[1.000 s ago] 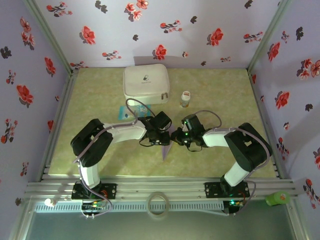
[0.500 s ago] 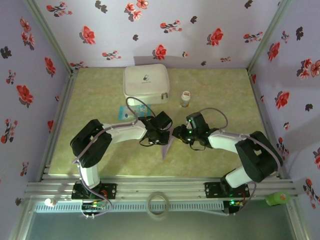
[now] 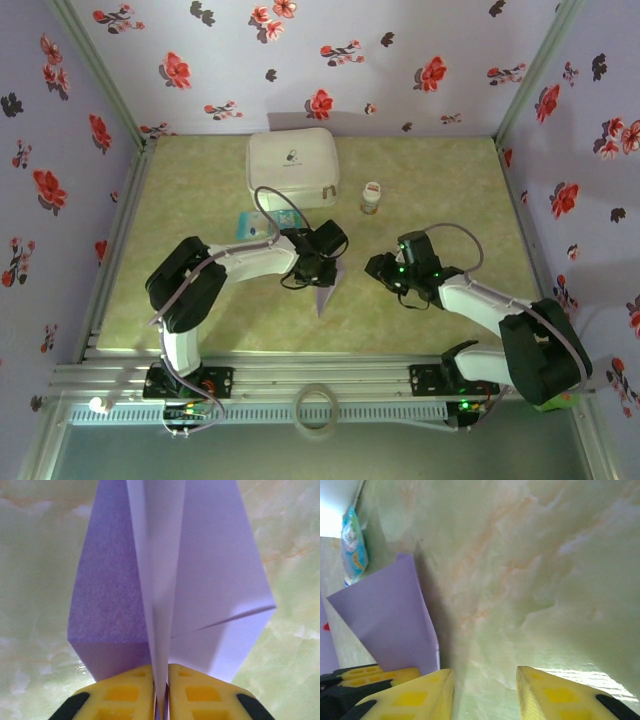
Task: Fold a paper plane with a square sheet of paper (pick it up from the middle)
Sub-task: Move a paper plane to the center of the table.
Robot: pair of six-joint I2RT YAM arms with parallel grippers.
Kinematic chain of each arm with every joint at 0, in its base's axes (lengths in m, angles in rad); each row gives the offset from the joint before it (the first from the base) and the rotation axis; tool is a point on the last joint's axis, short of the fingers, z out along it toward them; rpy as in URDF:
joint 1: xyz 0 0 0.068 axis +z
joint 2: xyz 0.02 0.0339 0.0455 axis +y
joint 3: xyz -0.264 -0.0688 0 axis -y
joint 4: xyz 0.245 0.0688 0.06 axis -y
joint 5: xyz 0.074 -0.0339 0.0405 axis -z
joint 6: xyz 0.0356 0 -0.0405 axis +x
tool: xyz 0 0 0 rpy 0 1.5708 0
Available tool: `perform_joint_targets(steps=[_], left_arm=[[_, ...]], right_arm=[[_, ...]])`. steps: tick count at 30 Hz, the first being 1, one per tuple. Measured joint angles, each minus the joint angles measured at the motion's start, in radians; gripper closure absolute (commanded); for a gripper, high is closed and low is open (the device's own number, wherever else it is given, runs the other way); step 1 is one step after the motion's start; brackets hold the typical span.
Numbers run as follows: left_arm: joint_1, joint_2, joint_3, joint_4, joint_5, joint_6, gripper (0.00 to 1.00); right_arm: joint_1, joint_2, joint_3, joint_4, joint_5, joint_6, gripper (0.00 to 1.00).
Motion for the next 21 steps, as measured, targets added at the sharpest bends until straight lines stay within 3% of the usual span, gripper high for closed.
perform_joint_targets(steps=[21], left_arm=[[-0.004, 0.077, 0.058, -0.034, -0.004, 0.004, 0.84]], right_arm=[[0.0, 0.01, -0.005, -0.003, 0.0, 0.0, 0.62]])
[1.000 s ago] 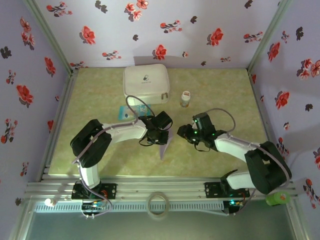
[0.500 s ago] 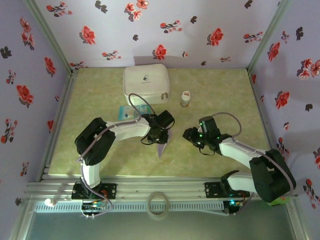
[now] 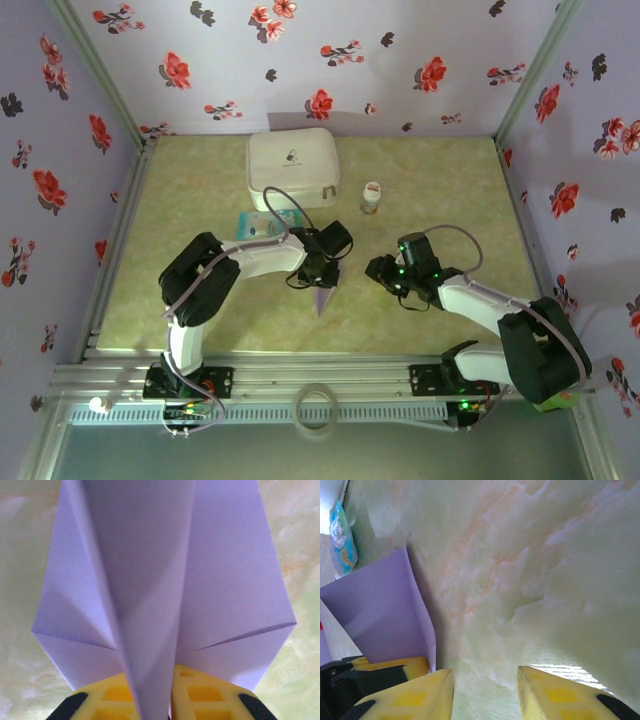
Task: Fold a paper plane with a square sheet of paper (pick it up from the middle)
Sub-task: Move a paper plane to the center of the table.
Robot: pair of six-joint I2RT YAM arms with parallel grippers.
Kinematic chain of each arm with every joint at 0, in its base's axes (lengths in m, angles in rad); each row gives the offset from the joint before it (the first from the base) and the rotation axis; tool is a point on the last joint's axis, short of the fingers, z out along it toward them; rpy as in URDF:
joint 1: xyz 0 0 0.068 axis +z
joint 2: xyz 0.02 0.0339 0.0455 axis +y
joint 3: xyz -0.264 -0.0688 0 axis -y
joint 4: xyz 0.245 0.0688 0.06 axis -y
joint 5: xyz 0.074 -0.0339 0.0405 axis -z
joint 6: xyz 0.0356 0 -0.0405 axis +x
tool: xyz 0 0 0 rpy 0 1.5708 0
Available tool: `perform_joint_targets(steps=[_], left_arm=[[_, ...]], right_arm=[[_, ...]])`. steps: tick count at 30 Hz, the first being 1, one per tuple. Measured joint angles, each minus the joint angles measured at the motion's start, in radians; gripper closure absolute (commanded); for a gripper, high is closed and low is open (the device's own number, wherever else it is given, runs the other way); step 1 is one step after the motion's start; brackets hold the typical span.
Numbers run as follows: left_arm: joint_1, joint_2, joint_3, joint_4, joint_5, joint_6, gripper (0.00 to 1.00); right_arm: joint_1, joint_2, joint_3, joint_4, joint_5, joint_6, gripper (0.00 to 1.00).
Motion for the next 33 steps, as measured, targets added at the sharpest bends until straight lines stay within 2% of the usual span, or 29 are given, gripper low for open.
perform_joint_targets(steps=[6, 15, 27, 33], left_arm=[[-0.014, 0.027, 0.037, -0.029, -0.028, -0.005, 0.83], [-0.057, 0.071, 0.101, -0.09, -0.117, -0.107, 0.72], [-0.076, 0.089, 0.127, -0.13, -0.198, -0.282, 0.7], [-0.076, 0.104, 0.155, -0.166, -0.221, -0.298, 0.68]], right_arm=[[0.0, 0.013, 0.0, 0.0, 0.0, 0.0, 0.62], [-0.01, 0.007, 0.0, -0.01, -0.001, -0.008, 0.62], [-0.056, -0.072, 0.0, -0.086, -0.014, -0.071, 0.61], [-0.074, -0.085, 0.001, -0.127, -0.031, -0.101, 0.61]])
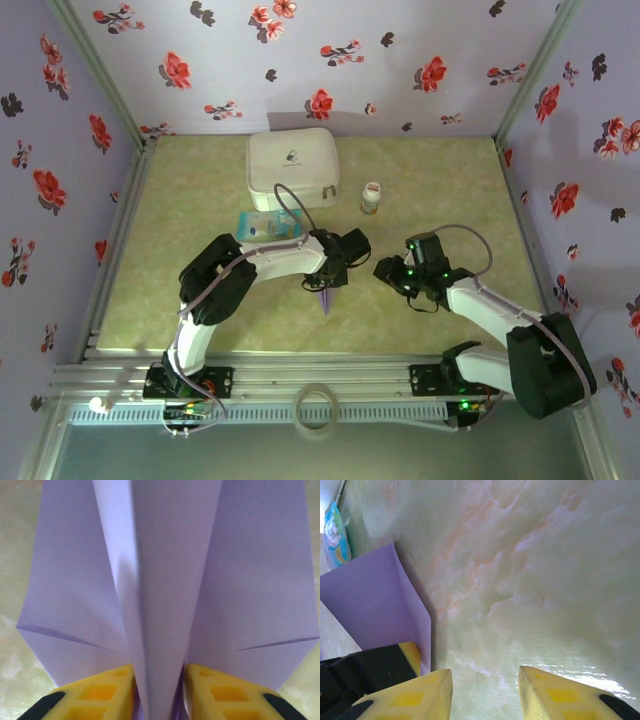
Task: Fold a paper plane with a square sheet of paper (pick it up from the middle)
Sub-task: Move a paper plane to the center of the table.
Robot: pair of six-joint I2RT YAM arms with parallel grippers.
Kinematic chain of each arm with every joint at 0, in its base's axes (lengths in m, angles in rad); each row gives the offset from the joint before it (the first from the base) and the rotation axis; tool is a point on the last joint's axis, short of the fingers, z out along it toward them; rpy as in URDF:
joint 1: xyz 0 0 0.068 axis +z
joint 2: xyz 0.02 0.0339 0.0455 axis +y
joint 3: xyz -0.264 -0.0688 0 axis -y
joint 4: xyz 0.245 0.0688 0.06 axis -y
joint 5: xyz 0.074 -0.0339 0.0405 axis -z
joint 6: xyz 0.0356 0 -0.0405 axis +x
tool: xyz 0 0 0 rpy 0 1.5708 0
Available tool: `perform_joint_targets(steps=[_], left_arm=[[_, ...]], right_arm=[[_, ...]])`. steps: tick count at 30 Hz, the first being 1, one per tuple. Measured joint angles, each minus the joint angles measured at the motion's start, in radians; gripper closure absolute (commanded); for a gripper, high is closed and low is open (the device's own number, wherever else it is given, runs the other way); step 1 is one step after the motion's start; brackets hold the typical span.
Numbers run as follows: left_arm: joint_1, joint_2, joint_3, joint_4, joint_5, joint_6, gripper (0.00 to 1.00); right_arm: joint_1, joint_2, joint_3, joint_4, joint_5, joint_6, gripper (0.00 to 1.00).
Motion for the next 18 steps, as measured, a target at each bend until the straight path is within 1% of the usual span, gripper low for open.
perform_joint_targets(steps=[13, 18], left_arm=[[0.0, -0.008, 0.034, -0.057, -0.035, 0.016, 0.65], [0.0, -0.077, 0.033, -0.077, -0.062, 0.024, 0.64]], right_arm=[[-0.023, -0.021, 0.039, -0.072, 0.001, -0.038, 0.59], [-0.046, -0.051, 0.084, -0.155, 0.047, -0.078, 0.54]])
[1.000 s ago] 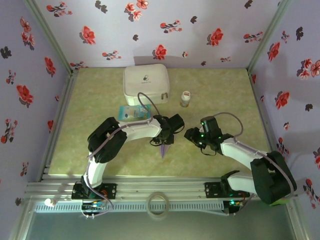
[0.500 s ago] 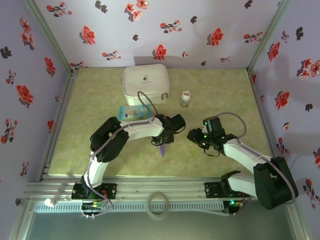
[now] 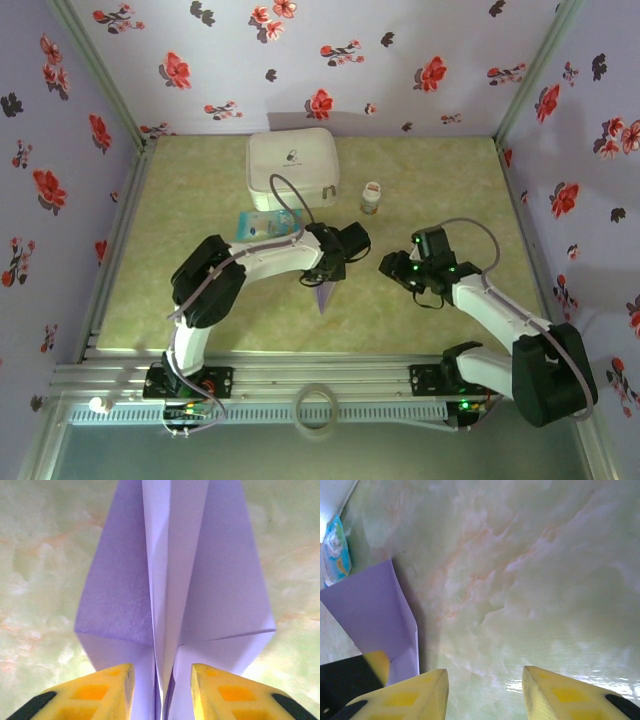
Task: Fold a paper plane with a square sheet of paper (pick it up from the middle)
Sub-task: Move a paper plane to the center of the table, then reset both arms
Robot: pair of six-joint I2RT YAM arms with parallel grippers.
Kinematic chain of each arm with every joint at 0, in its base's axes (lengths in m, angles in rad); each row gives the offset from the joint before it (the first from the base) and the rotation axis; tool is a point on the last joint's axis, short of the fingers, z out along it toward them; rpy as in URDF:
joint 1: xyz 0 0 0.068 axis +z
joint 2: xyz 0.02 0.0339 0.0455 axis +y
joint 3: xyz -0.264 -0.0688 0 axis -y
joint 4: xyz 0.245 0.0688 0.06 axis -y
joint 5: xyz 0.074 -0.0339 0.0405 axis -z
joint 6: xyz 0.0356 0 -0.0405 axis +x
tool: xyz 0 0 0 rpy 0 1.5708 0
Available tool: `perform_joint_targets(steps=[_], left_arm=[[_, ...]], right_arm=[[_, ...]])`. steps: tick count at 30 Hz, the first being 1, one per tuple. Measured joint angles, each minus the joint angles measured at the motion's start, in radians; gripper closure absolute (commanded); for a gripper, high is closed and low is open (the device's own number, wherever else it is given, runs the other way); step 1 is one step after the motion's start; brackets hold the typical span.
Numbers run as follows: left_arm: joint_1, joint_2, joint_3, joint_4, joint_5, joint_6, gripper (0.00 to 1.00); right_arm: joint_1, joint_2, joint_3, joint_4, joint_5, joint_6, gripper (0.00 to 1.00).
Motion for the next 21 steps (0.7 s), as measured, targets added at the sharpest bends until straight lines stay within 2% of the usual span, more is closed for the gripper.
perform_joint_targets(steps=[4, 9, 12, 15, 19, 20, 21], left_arm=[[0.0, -0.102, -0.019, 0.006, -0.042, 0.022, 0.64], [0.02, -0.282, -0.106, 0.047, -0.097, 0.058, 0.64], [0.068, -0.392, -0.191, 0.089, -0.121, 0.086, 0.62], [0.133, -0.476, -0.274, 0.12, -0.137, 0.124, 0.6], [0.241, -0.58, -0.397, 0.167, -0.164, 0.206, 0.44], [0.283, -0.616, -0.441, 0.186, -0.17, 0.234, 0.36], [0.327, -0.648, -0.48, 0.202, -0.178, 0.267, 0.23]], right_arm=[[-0.018, -0.042, 0.08, -0.097, 0.099, -0.059, 0.45], [-0.042, -0.092, 0.188, -0.179, 0.296, -0.145, 0.32], [-0.053, -0.099, 0.215, -0.19, 0.42, -0.203, 0.31], [-0.058, -0.093, 0.217, -0.185, 0.548, -0.264, 0.26], [-0.06, -0.063, 0.159, -0.042, 0.757, -0.402, 0.19], [-0.063, -0.045, 0.13, 0.024, 0.8, -0.443, 0.18], [-0.067, -0.016, 0.092, 0.108, 0.838, -0.492, 0.18]])
